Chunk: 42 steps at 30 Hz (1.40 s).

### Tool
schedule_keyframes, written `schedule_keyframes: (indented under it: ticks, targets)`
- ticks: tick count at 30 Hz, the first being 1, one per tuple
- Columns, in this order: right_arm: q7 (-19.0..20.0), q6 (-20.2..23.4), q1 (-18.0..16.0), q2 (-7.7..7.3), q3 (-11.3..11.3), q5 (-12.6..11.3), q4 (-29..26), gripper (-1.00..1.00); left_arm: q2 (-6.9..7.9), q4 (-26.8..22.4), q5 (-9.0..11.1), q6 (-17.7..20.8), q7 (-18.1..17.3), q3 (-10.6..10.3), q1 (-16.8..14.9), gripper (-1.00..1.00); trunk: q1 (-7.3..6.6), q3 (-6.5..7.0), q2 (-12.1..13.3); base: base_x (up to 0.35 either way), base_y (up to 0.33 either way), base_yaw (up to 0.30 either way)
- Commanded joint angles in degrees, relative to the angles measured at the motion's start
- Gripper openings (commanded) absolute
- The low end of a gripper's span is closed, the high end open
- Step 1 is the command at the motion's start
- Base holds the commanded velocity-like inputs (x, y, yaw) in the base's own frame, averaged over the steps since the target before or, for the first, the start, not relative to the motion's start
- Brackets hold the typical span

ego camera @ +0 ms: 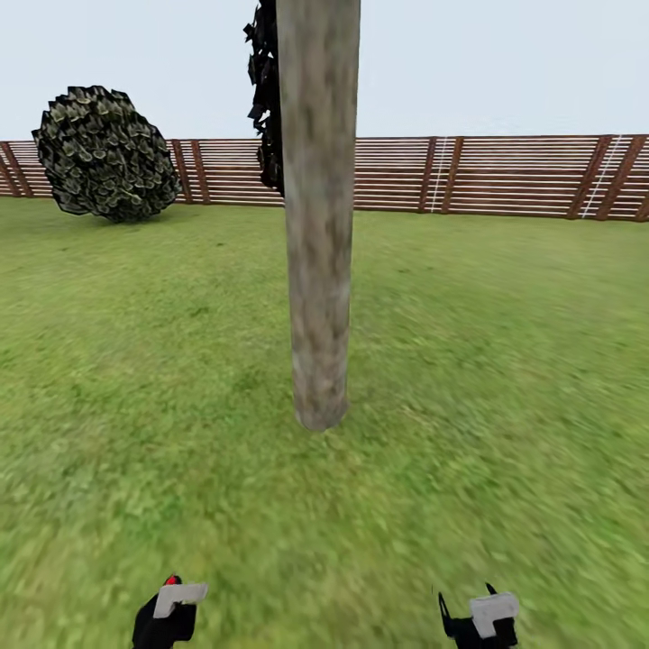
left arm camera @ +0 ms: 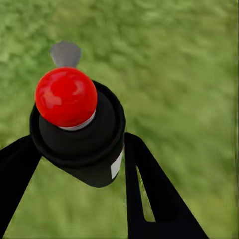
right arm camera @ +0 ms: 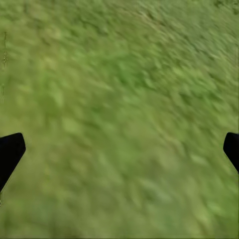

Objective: In the garden, pick up the pesticide atomizer on the floor and spray pesticide onto both trees until each tree trunk is fully covered.

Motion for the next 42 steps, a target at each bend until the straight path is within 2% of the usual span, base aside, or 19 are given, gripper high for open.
schedule_keyframes:
  ticks: [1, 2, 3, 4, 6, 9, 11, 13, 15, 16, 18, 19, 22, 24, 31, 32, 35, 38, 42]
  targets:
    - [0.3, 0.5, -0.1, 0.03, -0.2, 1.4, -0.5, 1.00, 0.12, -0.1, -1.2, 0.1, -0.4, 0.2, -0.1, -1.00, 0.02, -0.05, 0.0, 0.214, 0.000, 0.000]
    - [2.8, 2.5, -0.5, 0.03, -0.2, 3.9, -2.2, 1.00, 0.62, -0.4, -3.5, 1.1, -2.2, 0.2, -0.3, -1.00, 0.02, -0.05, 0.0, 0.110, 0.000, 0.000]
    - [5.0, 4.0, -0.8, 0.03, -0.2, 5.4, -3.6, 1.00, 0.96, -0.6, -4.8, 1.6, -3.4, 0.2, -0.5, -1.00, 0.02, -0.05, 0.0, 0.070, 0.000, 0.000]
    - [6.2, 4.7, -0.9, 0.03, -0.2, 6.1, -4.3, 1.00, 1.12, -0.8, -5.3, 1.8, -4.1, 0.2, -0.7, -1.00, 0.02, -0.05, 0.0, 0.056, 0.000, 0.000]
    - [11.3, 7.5, -1.5, 0.01, -0.2, 7.9, -7.0, 1.00, 1.55, -1.3, -7.4, 2.3, -7.5, 0.1, -1.5, -1.00, 0.02, -0.05, 0.0, 0.030, 0.000, 0.000]
    - [18.0, 10.5, -2.3, -0.12, -0.2, 8.8, -10.0, 1.00, 2.11, -1.5, -10.5, 2.6, -13.2, 0.1, -3.0, -1.00, 0.02, -0.05, 0.0, 0.011, 0.000, 0.000]
    - [23.7, 12.3, -3.2, -0.25, -0.2, 9.2, -11.9, 1.00, 3.17, -1.6, -14.2, 2.7, -19.5, 0.1, -4.8, -1.00, 0.02, -0.05, 0.0, 0.004, 0.000, 0.000]
    - [29.5, 13.9, -4.3, -0.36, -0.2, 9.3, -13.3, 1.00, 4.33, -1.6, -18.2, 3.3, -27.7, 0.1, -7.0, -1.00, 0.02, -0.05, 0.0, 0.002, 0.000, 0.000]
    - [34.7, 15.2, -5.7, -0.44, -0.2, 10.2, -13.9, 1.00, 4.98, -1.6, -21.3, 5.2, -36.3, 0.1, -9.7, -1.00, 0.02, -0.05, 0.0, 0.000, 0.000, 0.000]
    - [40.4, 16.4, -7.6, -0.48, -0.2, 14.1, -14.2, 1.00, 5.47, -1.6, -23.6, 8.1, -44.3, 0.1, -12.7, -1.00, 0.02, -0.05, 0.0, 0.000, 0.000, 0.000]
    - [43.6, 16.8, -9.4, -0.41, -0.3, 18.9, -14.2, 1.00, 5.64, -1.7, -26.3, 9.4, -48.5, 0.1, -14.4, -1.00, 0.02, -0.05, 0.0, 0.000, 0.000, 0.000]
    - [45.5, 17.0, -10.7, -0.29, -0.3, 21.3, -14.2, 1.00, 5.59, -2.0, -30.2, 9.9, -50.8, 0.1, -15.1, -1.00, 0.02, -0.05, 0.0, 0.000, 0.000, 0.000]
    - [47.7, 17.0, -11.6, -0.25, -0.3, 22.1, -14.3, 1.00, 5.14, -2.7, -34.1, 10.1, -52.6, 0.1, -15.3, -1.00, 0.02, -0.05, 0.0, 0.000, 0.000, 0.000]
    - [49.4, 17.1, -12.0, -0.24, -0.3, 22.2, -14.3, 1.00, 4.92, -3.0, -36.1, 10.2, -53.4, 0.1, -15.4, -1.00, 0.02, -0.05, 0.0, 0.000, 0.000, 0.000]
    - [51.1, 17.1, -13.4, 0.47, -0.2, 22.5, -14.2, 1.00, 4.68, -3.3, -37.4, 10.2, -53.9, 0.0, -15.4, -1.00, 0.02, -0.05, 0.0, 0.000, 0.000, 0.000]
    - [51.2, 17.1, -13.5, 0.98, -0.1, 22.6, -14.2, -1.00, 4.65, -3.3, -37.5, 10.2, -53.9, -0.1, -15.4, -1.00, 0.02, -0.05, 0.0, 0.000, 0.000, 0.000]
    - [51.3, 17.1, -13.7, 2.26, 1.1, 22.6, -14.2, -1.00, 4.61, -3.3, -37.5, 10.2, -54.0, -2.0, -15.4, -1.00, 0.02, -0.05, 0.0, 0.000, 0.000, 0.000]
    - [51.3, 17.1, -14.0, 2.78, 2.9, 22.6, -14.2, -1.00, 4.60, -3.2, -37.5, 10.3, -53.9, -3.7, -15.4, -1.00, 0.02, -0.05, 0.0, 0.000, 0.000, 0.000]
    - [51.3, 17.1, -15.4, 4.32, 5.7, 22.6, -14.1, -1.00, 4.20, -3.3, -37.5, 10.3, -53.9, -4.6, -15.4, -1.00, 0.02, -0.05, 0.0, 0.000, 0.000, 0.000]
